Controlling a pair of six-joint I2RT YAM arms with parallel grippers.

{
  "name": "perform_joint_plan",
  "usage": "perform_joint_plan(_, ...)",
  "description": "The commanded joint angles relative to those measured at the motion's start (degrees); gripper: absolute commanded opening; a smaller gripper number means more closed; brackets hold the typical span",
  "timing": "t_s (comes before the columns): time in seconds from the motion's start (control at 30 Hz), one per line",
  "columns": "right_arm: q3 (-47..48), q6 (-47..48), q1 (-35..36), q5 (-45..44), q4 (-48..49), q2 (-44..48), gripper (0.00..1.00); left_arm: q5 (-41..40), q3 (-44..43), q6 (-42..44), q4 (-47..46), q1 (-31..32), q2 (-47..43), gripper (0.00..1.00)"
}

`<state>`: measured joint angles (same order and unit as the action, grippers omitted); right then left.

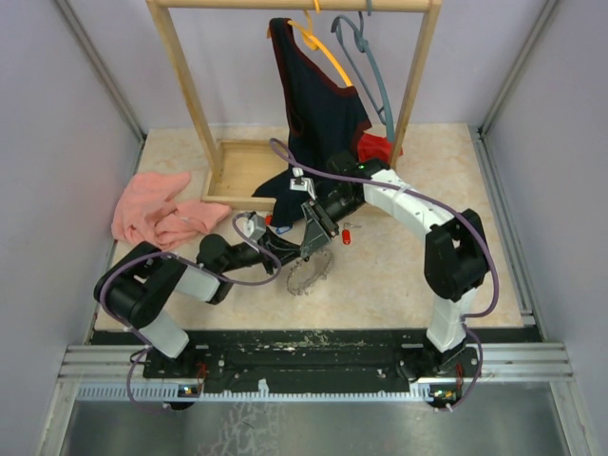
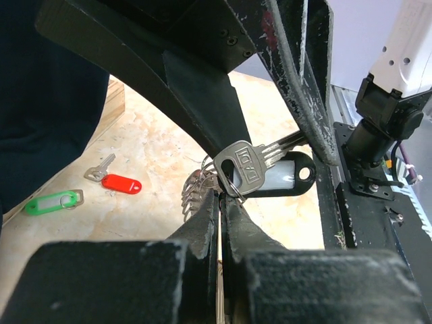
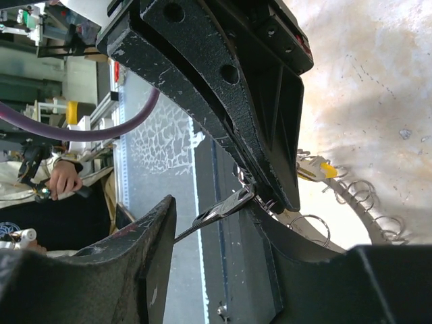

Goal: Remove the keys from the keyring

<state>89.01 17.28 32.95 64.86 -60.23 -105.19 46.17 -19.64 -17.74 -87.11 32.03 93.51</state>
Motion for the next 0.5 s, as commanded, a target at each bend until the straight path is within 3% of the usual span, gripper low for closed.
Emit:
perform_joint_plan(0.0, 3.78, 0.31, 0.89, 6.92, 1.60, 1.65, 0.43, 2.45, -1.44, -2.08, -15.46, 0.22, 1.49, 0.00)
perform_joint_plan(0.47, 6.09, 0.60, 0.95, 9.50, 0.89, 1.07, 0.45, 4.19, -2.66, -4.52, -15.46, -0.56, 2.61, 0.00)
